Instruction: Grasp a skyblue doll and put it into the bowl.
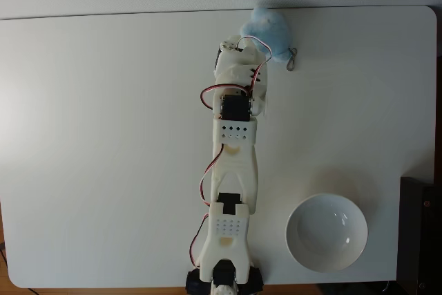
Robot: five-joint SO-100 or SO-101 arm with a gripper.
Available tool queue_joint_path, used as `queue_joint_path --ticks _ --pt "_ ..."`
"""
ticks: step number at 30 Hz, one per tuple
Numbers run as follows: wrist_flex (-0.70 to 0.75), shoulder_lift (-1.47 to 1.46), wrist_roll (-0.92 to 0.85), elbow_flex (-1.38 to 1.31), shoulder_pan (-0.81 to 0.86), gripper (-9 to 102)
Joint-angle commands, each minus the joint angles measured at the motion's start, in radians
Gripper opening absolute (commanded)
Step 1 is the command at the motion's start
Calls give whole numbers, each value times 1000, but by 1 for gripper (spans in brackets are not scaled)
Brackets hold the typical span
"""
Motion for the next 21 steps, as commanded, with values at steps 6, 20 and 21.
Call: queue_joint_path --ticks 6,20,21 --pt "0 219 3 -21 64 10" --pt "-21 166 8 -21 273 68" --pt "-35 143 9 -21 282 71"
